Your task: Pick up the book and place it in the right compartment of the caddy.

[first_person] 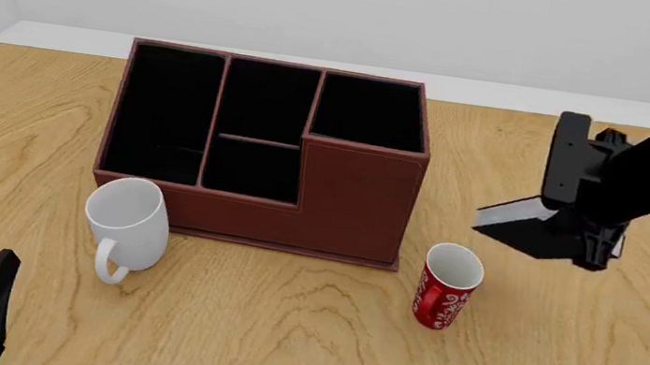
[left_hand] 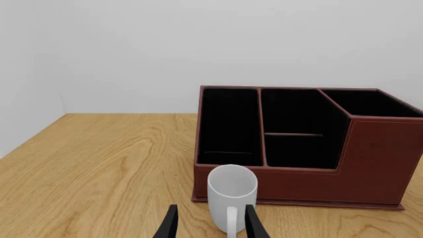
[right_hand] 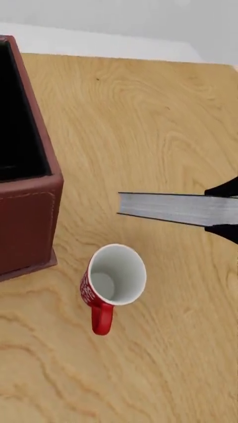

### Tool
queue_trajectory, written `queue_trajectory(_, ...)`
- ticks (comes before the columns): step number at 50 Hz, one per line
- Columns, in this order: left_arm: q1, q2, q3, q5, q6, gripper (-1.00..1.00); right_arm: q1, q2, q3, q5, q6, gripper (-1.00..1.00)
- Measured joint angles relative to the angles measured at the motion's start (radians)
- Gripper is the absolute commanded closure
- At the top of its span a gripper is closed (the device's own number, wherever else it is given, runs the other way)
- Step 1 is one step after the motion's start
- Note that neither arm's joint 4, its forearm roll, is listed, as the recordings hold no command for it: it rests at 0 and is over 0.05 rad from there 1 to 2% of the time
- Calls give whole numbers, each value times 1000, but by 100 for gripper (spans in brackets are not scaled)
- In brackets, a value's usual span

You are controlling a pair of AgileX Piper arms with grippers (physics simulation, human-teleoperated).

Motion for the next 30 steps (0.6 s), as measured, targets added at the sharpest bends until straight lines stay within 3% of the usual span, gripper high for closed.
queue_trajectory(30, 0, 0, 0, 0, 0, -100, 88, -41, -334, 134, 35, 100)
